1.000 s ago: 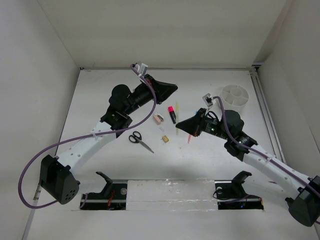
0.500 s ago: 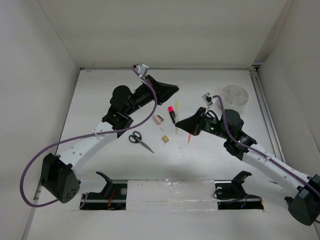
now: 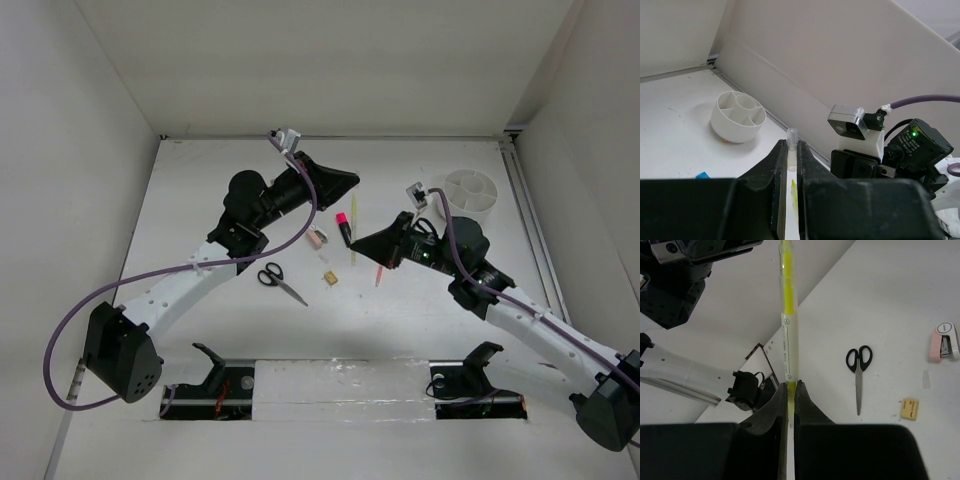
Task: Sort the stationery into containers
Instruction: Close the pen cap on the pen.
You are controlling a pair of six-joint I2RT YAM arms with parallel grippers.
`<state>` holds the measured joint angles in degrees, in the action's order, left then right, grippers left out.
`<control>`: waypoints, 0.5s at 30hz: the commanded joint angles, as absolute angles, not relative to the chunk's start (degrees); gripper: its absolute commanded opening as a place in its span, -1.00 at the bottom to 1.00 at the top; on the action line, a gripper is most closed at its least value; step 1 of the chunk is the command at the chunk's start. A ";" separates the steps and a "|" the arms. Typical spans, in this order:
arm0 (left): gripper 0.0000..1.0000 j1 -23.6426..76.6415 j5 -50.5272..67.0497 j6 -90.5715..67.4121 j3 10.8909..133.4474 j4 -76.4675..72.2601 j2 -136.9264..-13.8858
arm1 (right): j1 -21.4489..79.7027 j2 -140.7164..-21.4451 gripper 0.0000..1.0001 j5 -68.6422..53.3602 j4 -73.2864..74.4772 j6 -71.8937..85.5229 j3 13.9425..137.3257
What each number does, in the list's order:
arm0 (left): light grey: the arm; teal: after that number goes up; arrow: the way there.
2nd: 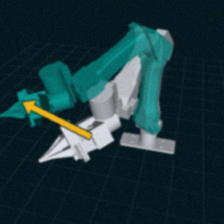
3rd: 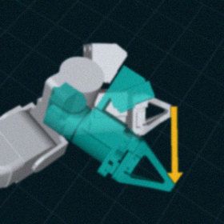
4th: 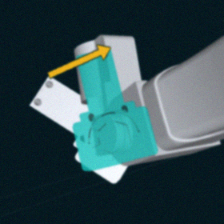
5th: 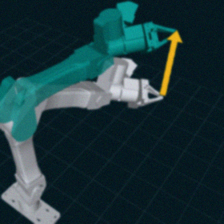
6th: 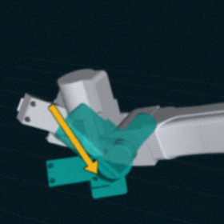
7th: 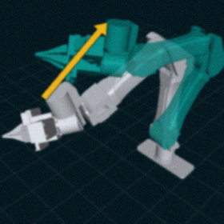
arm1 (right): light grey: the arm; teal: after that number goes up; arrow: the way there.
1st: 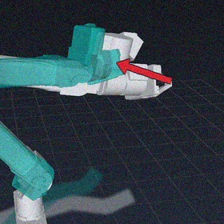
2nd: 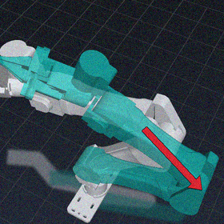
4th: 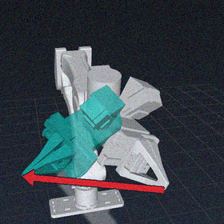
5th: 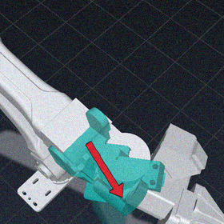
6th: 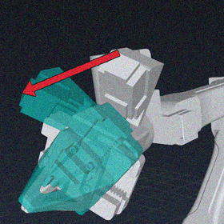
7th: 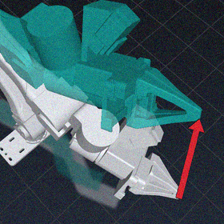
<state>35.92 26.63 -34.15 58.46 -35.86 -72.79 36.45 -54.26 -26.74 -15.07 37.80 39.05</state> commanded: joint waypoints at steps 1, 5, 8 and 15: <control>-1.00 35.95 28.04 -34.45 58.01 -39.99 -72.51 | 35.86 -52.92 -1.00 -26.10 -18.28 37.79 41.75; -1.00 35.95 28.04 -34.45 58.01 -39.99 -72.51 | 35.33 -52.39 -1.00 -26.10 -18.28 37.79 41.75; -1.00 35.95 28.04 -34.45 58.01 -39.99 -72.51 | 35.33 -52.38 -1.00 -25.58 -17.67 37.79 41.75; -1.00 35.95 28.04 -34.98 58.01 -39.99 -73.56 | 34.80 -52.38 -1.00 -26.10 -17.67 37.79 42.28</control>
